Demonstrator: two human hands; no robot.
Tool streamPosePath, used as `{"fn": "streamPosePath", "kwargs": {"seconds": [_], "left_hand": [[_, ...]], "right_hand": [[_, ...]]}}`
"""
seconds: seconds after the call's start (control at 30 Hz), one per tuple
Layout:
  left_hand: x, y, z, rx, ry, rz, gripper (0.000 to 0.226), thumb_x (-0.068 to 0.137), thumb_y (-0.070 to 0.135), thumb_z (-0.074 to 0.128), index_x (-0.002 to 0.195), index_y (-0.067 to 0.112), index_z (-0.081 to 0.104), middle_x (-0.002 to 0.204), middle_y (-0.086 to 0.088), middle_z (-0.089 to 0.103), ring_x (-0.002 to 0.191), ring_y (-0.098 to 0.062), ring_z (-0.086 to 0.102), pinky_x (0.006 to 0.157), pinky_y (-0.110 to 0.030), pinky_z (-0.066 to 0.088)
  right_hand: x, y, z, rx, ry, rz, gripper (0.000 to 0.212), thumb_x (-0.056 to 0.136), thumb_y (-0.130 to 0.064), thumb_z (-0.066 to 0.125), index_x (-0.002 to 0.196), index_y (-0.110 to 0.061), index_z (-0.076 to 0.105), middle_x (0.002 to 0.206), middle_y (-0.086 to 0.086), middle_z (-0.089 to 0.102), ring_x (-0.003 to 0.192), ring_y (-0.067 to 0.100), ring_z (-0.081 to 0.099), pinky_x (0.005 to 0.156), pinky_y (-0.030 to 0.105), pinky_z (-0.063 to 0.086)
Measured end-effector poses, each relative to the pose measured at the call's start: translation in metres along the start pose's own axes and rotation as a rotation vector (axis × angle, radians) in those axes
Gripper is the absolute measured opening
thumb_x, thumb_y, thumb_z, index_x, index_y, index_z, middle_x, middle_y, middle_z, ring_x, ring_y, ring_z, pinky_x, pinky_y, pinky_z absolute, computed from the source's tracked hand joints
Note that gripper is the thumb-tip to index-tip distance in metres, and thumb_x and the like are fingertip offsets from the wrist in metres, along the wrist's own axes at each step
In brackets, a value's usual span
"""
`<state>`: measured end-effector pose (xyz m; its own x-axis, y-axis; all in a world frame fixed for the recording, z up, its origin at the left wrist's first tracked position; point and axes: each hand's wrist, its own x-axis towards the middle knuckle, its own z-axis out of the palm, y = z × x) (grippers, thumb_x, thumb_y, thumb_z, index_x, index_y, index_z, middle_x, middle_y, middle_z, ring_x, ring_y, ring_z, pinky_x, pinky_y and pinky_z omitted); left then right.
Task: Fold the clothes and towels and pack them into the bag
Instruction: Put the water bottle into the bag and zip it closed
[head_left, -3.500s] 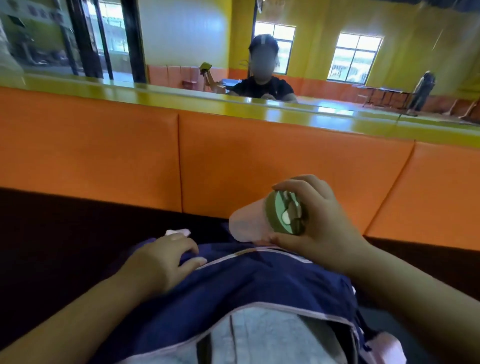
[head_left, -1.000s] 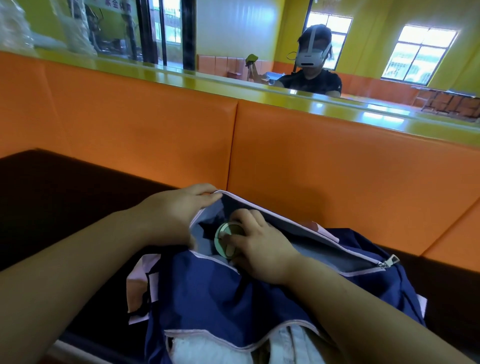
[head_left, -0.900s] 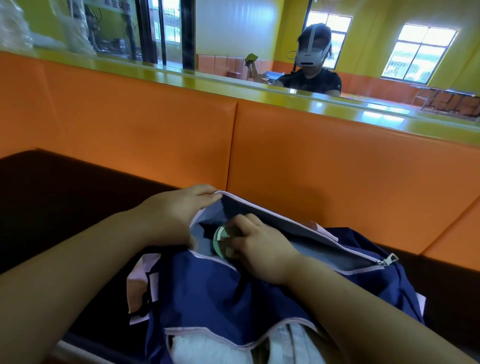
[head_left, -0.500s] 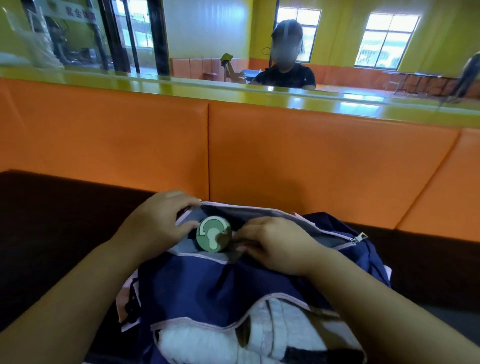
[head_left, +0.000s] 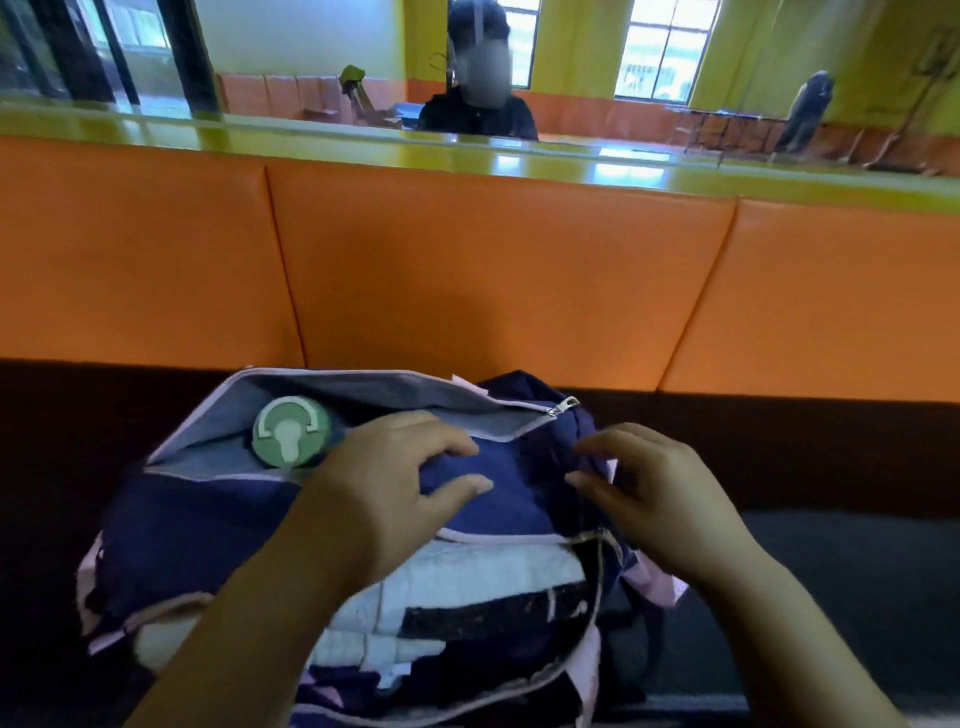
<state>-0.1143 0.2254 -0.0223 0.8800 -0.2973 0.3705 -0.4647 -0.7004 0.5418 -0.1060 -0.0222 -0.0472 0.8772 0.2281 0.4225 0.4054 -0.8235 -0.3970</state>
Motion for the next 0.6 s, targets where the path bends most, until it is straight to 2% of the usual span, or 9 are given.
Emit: {"fn": "streamPosePath", "kwargs": {"seconds": [0.07, 0.13, 0.2, 0.23, 0.33, 0.47, 0.53, 0.6], "left_hand": [[-0.005, 0.012, 0.020, -0.007, -0.020, 0.016, 0.028, 0.081, 0.046, 0.067, 0.104, 0.030, 0.067, 0.098, 0.022, 0.058, 0.096, 0.002, 0.051, 0.083, -0.010, 0.038], [-0.009, 0.020, 0.038, 0.056, -0.062, 0.019, 0.035, 0.081, 0.052, 0.062, 0.109, 0.032, 0.065, 0.108, 0.021, 0.059, 0.105, -0.003, 0.050, 0.090, -0.021, 0.040], [-0.012, 0.023, 0.052, 0.166, -0.097, 0.020, 0.041, 0.076, 0.053, 0.058, 0.112, 0.034, 0.064, 0.112, 0.018, 0.061, 0.107, -0.013, 0.052, 0.087, -0.031, 0.038], [-0.013, 0.025, 0.058, 0.217, -0.114, 0.013, 0.041, 0.076, 0.052, 0.059, 0.113, 0.035, 0.063, 0.113, 0.017, 0.061, 0.107, -0.016, 0.052, 0.086, -0.033, 0.036], [-0.015, 0.031, 0.071, 0.249, -0.122, -0.007, 0.038, 0.082, 0.042, 0.063, 0.118, 0.036, 0.059, 0.117, 0.016, 0.058, 0.111, -0.019, 0.050, 0.088, -0.034, 0.031], [-0.012, 0.037, 0.083, 0.240, -0.128, -0.027, 0.034, 0.087, 0.040, 0.059, 0.120, 0.037, 0.056, 0.121, 0.018, 0.054, 0.114, -0.014, 0.044, 0.094, -0.032, 0.028], [-0.012, 0.040, 0.089, 0.232, -0.096, -0.042, 0.029, 0.086, 0.042, 0.059, 0.115, 0.037, 0.059, 0.118, 0.017, 0.056, 0.112, -0.013, 0.046, 0.093, -0.032, 0.029], [-0.012, 0.041, 0.093, 0.242, -0.071, -0.068, 0.027, 0.085, 0.043, 0.060, 0.110, 0.036, 0.060, 0.114, 0.017, 0.057, 0.109, -0.012, 0.048, 0.092, -0.031, 0.029]], "right_hand": [[-0.018, 0.013, 0.001, 0.053, -0.058, 0.077, 0.029, 0.078, -0.032, 0.073, 0.106, -0.026, 0.067, 0.100, -0.013, 0.062, 0.083, 0.002, 0.059, 0.073, 0.023, 0.050], [-0.034, 0.023, 0.003, 0.118, -0.125, 0.109, 0.038, 0.079, -0.035, 0.073, 0.115, -0.026, 0.063, 0.110, -0.017, 0.056, 0.094, -0.001, 0.058, 0.080, 0.015, 0.048], [-0.046, 0.027, 0.007, 0.167, -0.164, 0.141, 0.045, 0.079, -0.033, 0.072, 0.122, -0.026, 0.059, 0.113, -0.016, 0.055, 0.096, 0.000, 0.058, 0.080, 0.014, 0.048], [-0.049, 0.028, 0.009, 0.168, -0.170, 0.158, 0.045, 0.079, -0.031, 0.073, 0.122, -0.027, 0.059, 0.112, -0.014, 0.056, 0.096, 0.002, 0.059, 0.080, 0.017, 0.049], [-0.054, 0.029, 0.019, 0.121, -0.152, 0.151, 0.037, 0.078, -0.021, 0.075, 0.113, -0.020, 0.064, 0.104, -0.004, 0.061, 0.092, 0.016, 0.061, 0.077, 0.027, 0.049], [-0.056, 0.026, 0.028, 0.052, -0.141, 0.068, 0.022, 0.081, -0.018, 0.068, 0.102, -0.015, 0.071, 0.101, 0.004, 0.063, 0.087, 0.025, 0.063, 0.072, 0.037, 0.053], [-0.056, 0.026, 0.029, 0.040, -0.122, 0.042, 0.014, 0.082, -0.017, 0.064, 0.093, -0.016, 0.073, 0.095, 0.003, 0.063, 0.080, 0.026, 0.064, 0.067, 0.040, 0.054], [-0.055, 0.026, 0.023, 0.064, -0.135, 0.098, 0.009, 0.082, -0.016, 0.066, 0.087, -0.019, 0.072, 0.090, -0.001, 0.062, 0.077, 0.021, 0.062, 0.066, 0.037, 0.052]]}}
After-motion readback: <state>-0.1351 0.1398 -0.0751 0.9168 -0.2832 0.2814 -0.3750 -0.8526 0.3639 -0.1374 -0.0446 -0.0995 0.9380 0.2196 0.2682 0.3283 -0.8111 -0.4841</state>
